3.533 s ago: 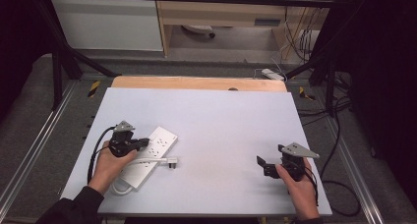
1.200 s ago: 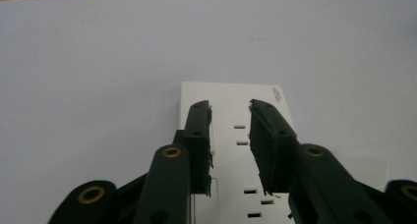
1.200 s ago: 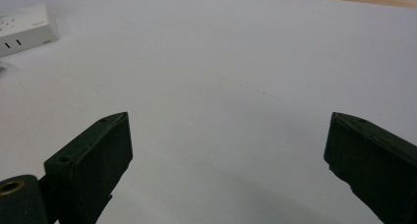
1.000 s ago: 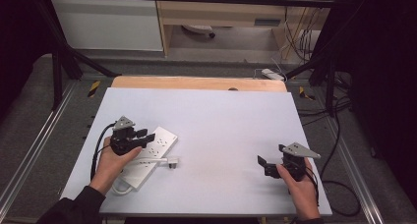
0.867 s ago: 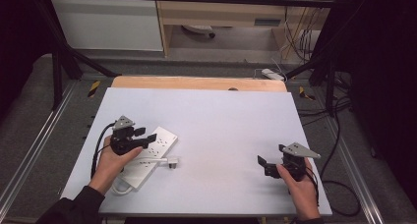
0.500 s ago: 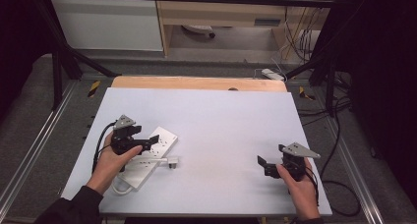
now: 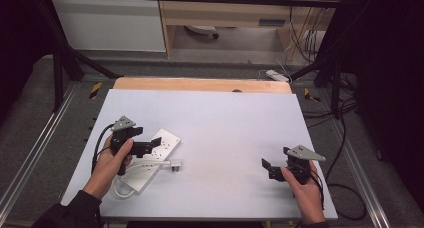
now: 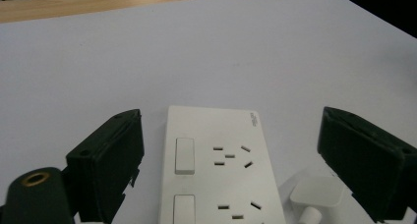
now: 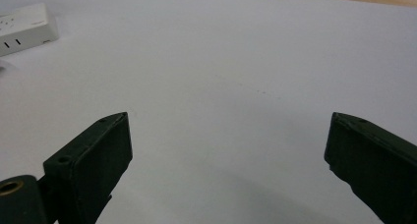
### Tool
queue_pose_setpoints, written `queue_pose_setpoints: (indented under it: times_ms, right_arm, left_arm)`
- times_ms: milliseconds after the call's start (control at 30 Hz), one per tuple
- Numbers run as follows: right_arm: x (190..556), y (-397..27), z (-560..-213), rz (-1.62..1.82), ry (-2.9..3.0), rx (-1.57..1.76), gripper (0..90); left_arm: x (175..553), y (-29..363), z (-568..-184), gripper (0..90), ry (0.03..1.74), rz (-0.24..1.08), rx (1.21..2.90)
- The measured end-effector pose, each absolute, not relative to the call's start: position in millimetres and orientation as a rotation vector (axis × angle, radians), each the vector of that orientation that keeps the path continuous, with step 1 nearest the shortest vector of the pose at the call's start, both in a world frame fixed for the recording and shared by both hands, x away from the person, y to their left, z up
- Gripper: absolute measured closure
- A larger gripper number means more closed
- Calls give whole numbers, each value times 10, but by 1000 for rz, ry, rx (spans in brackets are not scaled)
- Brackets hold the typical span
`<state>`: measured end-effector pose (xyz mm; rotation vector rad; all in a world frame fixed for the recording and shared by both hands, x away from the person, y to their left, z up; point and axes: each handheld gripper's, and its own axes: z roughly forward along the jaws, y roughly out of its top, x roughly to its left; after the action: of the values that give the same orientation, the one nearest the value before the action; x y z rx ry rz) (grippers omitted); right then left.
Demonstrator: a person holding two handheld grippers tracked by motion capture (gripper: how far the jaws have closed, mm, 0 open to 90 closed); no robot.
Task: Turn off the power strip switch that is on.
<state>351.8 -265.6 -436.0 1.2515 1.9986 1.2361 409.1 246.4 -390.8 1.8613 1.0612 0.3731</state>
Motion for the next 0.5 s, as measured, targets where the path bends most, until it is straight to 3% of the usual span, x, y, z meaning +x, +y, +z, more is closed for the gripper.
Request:
queue_pose_setpoints:
  times_ms: [500]
  right_arm:
    - [3519,-2654,-4361,1235,1999,1251,43]
  left_arm:
    - [3968,2723,-3766,80,1087,379,1781]
